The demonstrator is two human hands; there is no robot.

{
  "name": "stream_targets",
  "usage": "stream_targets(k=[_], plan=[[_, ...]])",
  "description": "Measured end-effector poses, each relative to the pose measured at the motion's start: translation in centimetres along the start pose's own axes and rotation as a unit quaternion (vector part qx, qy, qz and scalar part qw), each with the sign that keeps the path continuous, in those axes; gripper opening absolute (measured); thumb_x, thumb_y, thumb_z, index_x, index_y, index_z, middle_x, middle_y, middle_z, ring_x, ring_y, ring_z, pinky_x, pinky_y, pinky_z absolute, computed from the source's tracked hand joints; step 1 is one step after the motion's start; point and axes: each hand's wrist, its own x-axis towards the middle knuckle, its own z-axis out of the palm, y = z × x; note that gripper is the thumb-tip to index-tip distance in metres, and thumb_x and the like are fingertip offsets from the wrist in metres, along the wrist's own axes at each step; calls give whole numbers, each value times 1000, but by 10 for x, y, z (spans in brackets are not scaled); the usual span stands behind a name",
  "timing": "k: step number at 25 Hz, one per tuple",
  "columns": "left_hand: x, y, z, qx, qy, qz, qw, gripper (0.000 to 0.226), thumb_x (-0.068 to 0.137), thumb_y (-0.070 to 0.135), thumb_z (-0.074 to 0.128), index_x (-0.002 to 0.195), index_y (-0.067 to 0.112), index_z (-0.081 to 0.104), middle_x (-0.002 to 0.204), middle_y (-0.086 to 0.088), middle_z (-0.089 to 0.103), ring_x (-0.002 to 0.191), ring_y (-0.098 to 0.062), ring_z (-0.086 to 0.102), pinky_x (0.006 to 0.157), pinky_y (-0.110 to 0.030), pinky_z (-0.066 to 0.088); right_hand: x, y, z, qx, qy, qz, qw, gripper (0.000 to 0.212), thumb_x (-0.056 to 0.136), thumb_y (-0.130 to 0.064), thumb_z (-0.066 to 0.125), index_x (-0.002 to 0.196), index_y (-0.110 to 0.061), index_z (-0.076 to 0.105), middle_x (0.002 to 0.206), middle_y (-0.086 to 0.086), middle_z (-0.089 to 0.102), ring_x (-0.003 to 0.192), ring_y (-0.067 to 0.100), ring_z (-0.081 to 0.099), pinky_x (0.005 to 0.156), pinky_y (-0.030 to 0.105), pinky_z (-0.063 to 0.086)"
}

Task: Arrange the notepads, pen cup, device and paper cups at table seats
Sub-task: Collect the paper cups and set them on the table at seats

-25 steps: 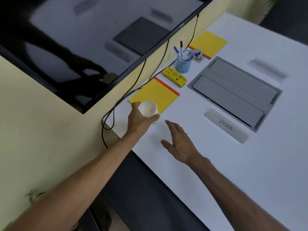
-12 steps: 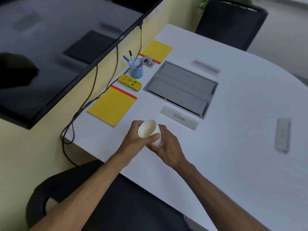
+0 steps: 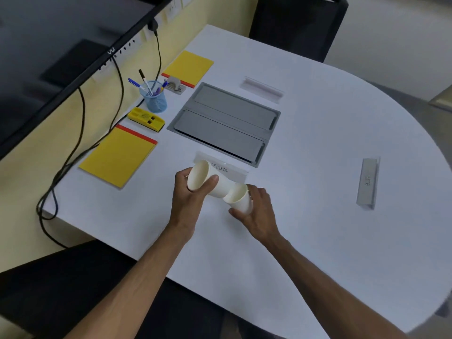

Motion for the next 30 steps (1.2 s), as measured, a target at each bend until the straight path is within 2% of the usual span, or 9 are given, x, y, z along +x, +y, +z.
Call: stream_targets(k=[3, 4, 7, 9, 15, 21, 24, 27, 30], plan=[[-1, -8, 27, -14, 24, -19, 999, 67, 68, 40, 82, 125, 26, 49, 120, 2, 58, 110, -19, 61, 90, -36, 57, 21, 36, -21, 13, 15, 58, 998, 73, 67, -55, 77, 130, -33, 48, 119, -4, 59, 106, 25, 55, 85, 49, 51], [-2, -11, 35, -21, 29, -28, 999, 67, 67, 38, 82, 124, 26, 49, 120, 1, 58, 110, -19, 61, 89, -36, 56, 28, 46, -26, 31, 18, 68, 997, 73, 65, -52, 78, 129, -32, 49, 118, -4, 61, 105, 26, 57, 84, 47, 52], [-5, -18, 56, -27, 50, -56, 997, 68, 69, 30, 86, 124, 22, 46, 120, -1, 57, 109, -19, 60, 82, -27, 52, 47, 62, -41, 67, 16, 87, 994, 70, 62, -38, 77, 124, -20, 49, 108, -5, 63, 98, 23, 61, 70, 31, 47], [-6, -24, 64, -26, 56, -71, 996, 63, 73, 23, 85, 123, 21, 46, 119, -1, 57, 108, -18, 59, 80, -25, 49, 59, 69, -44, 74, 9, 89, 993, 68, 62, -35, 72, 123, -17, 47, 106, -5, 62, 95, 21, 60, 69, 29, 43], [-9, -36, 74, -16, 69, -89, 993, 58, 72, 22, 86, 119, 23, 52, 113, 6, 60, 104, -13, 61, 92, -35, 53, 79, 85, -38, 78, -16, 115, 990, 67, 62, -32, 69, 122, -18, 43, 113, 1, 62, 99, 25, 60, 75, 33, 46], [-13, -41, 75, -1, 58, -109, 992, 73, 55, 40, 86, 119, 24, 54, 116, 5, 61, 108, -15, 62, 100, -44, 52, 90, 97, -33, 59, -16, 132, 989, 63, 72, -18, 77, 124, -18, 41, 112, 4, 64, 97, 27, 61, 73, 34, 47], [-13, -44, 74, 6, 46, -122, 991, 75, 50, 45, 86, 117, 27, 55, 118, 4, 61, 110, -17, 61, 101, -47, 50, 91, 102, -32, 50, -17, 141, 989, 61, 68, -29, 72, 119, -28, 38, 108, 3, 64, 95, 29, 63, 77, 42, 54], [-16, -47, 72, 6, 40, -128, 991, 75, 50, 45, 86, 116, 27, 55, 120, 2, 61, 112, -18, 60, 102, -48, 50, 90, 107, -30, 45, -26, 148, 988, 60, 67, -34, 70, 118, -31, 37, 108, 3, 64, 96, 31, 63, 78, 42, 54], [-20, -48, 70, 4, 33, -126, 992, 74, 50, 44, 86, 116, 27, 55, 121, 2, 61, 112, -18, 60, 102, -47, 50, 88, 109, -30, 46, -27, 142, 988, 72, 67, -32, 72, 129, -31, 35, 118, 3, 62, 107, 32, 61, 86, 45, 54]])
